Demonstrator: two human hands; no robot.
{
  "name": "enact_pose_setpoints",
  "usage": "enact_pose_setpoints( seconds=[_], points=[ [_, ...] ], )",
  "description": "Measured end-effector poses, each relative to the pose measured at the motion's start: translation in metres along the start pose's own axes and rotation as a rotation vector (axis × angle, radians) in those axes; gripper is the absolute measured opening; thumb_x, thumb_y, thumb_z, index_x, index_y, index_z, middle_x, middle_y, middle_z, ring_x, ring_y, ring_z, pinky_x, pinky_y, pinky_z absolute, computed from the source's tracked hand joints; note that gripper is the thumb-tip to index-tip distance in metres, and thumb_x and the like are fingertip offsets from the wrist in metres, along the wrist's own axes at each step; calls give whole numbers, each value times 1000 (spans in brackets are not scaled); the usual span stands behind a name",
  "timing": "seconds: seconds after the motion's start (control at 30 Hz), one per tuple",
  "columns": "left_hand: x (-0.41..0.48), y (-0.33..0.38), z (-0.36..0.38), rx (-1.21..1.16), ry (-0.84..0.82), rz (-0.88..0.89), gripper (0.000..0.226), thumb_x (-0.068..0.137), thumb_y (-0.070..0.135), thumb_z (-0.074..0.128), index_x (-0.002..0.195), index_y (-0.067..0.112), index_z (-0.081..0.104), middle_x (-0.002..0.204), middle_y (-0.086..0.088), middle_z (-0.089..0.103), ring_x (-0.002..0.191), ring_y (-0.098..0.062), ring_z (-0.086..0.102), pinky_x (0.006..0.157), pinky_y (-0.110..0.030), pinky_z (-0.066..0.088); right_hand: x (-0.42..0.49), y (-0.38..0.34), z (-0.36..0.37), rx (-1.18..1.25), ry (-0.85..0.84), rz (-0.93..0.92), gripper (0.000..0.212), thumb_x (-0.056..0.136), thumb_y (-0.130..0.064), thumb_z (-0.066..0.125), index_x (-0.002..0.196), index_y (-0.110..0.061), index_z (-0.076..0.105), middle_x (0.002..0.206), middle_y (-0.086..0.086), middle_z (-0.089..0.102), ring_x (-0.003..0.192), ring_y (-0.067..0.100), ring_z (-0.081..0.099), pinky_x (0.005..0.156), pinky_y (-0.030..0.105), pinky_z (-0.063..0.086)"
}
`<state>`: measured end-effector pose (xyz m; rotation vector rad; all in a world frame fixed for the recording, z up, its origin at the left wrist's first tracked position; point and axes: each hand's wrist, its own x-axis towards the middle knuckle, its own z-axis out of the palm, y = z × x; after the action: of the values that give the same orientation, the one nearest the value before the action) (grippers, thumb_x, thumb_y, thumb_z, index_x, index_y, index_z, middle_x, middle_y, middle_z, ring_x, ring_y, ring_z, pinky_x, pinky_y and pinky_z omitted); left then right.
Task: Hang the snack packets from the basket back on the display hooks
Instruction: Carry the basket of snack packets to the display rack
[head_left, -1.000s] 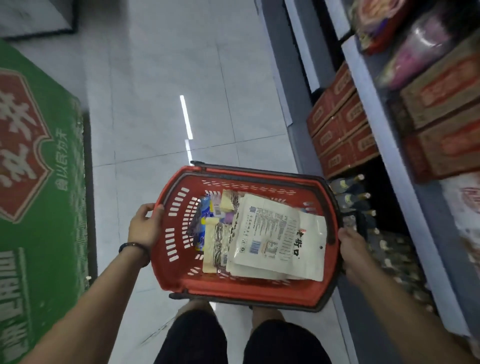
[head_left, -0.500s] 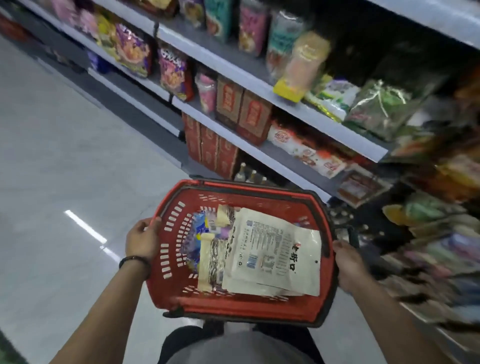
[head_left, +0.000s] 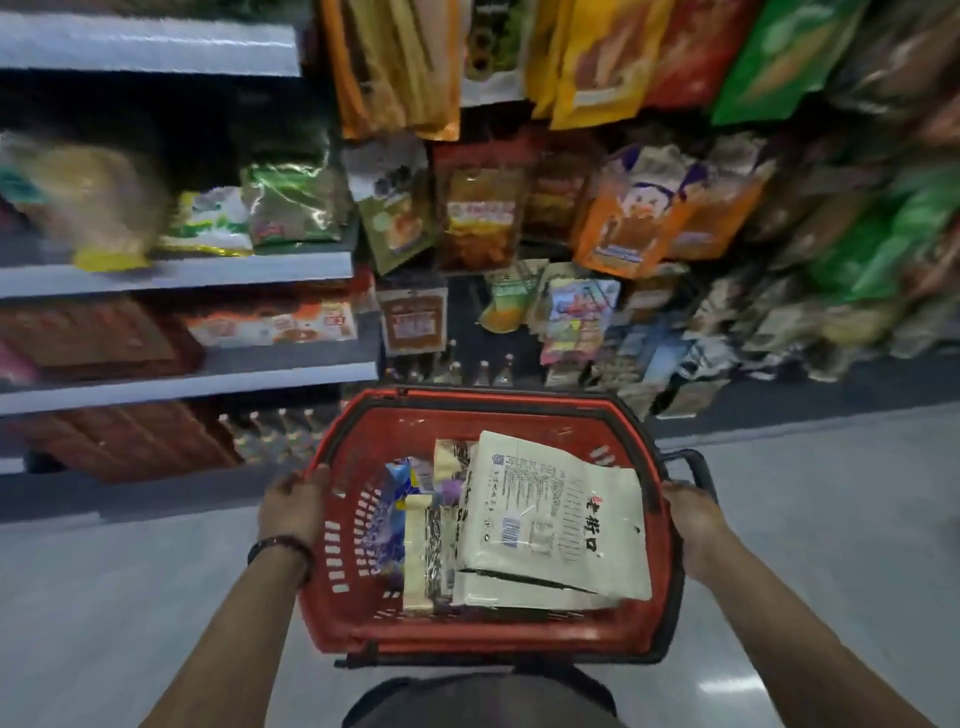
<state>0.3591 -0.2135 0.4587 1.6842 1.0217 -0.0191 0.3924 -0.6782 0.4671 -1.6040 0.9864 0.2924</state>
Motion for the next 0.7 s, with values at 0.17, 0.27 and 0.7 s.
enact_pose_setpoints(
  seconds=[0.17, 0.27, 0.7],
  points=[
    [-63, 60, 148, 103, -173, 129, 22, 89, 26, 80, 79, 14, 66, 74, -4, 69, 86, -31, 69, 74, -39, 57, 33, 22, -144, 222, 106, 86, 24, 102, -21, 57, 106, -7, 76, 89, 20, 75, 71, 36, 69, 75, 46, 58],
    [-109, 90, 235, 198, -269, 160, 29, 80, 36, 86, 89, 11, 74, 73, -5, 75, 81, -31, 75, 79, -42, 61, 52, 25, -231, 335, 139, 104, 27, 97, -21, 57, 94, -8, 81, 86, 18, 80, 66, 33, 74, 67, 43, 63],
    [-266, 177, 594, 345, -651, 271, 30, 82, 23, 84, 107, 7, 77, 90, -7, 80, 92, -32, 77, 87, -42, 59, 160, 29, -517, 580, 503, 168, 25, 96, -20, 62, 72, -16, 70, 47, 0, 65, 37, 18, 61, 48, 28, 49]
  ],
)
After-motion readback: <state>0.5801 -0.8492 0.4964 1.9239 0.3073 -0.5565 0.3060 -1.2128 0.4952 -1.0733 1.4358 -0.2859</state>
